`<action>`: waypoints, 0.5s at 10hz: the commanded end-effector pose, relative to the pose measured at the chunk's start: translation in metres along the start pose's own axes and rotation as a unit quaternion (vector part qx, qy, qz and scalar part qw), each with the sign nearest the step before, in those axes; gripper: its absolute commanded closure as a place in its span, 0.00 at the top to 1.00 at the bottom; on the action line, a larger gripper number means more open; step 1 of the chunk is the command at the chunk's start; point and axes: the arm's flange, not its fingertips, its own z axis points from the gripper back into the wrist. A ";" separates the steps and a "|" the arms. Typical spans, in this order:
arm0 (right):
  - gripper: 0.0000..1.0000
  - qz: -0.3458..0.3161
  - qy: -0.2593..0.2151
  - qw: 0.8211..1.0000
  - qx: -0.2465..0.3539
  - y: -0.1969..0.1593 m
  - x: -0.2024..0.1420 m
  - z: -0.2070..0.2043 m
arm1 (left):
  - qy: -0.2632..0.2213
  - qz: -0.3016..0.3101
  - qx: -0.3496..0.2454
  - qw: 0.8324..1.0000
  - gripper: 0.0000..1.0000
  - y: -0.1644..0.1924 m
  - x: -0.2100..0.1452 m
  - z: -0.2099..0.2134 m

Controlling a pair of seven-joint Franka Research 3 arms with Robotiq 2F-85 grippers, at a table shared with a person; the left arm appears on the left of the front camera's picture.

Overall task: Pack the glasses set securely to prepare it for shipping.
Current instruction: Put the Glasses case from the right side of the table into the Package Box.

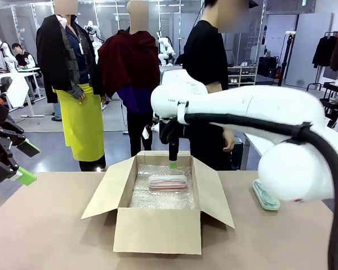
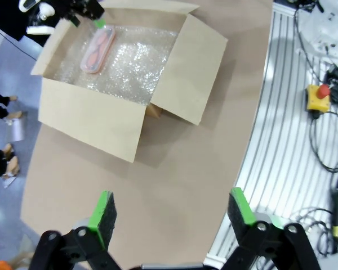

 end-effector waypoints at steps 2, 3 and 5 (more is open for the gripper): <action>1.00 -0.115 0.043 0.992 -0.013 0.060 -0.048 0.012 | -0.002 -0.008 -0.003 1.000 1.00 -0.001 0.000 0.001; 1.00 -0.157 0.049 0.986 -0.028 0.066 -0.060 0.020 | -0.002 -0.008 -0.003 1.000 1.00 -0.001 0.000 0.001; 1.00 -0.223 0.049 0.973 -0.037 0.075 -0.096 0.028 | -0.002 -0.008 -0.003 1.000 1.00 -0.001 0.000 0.001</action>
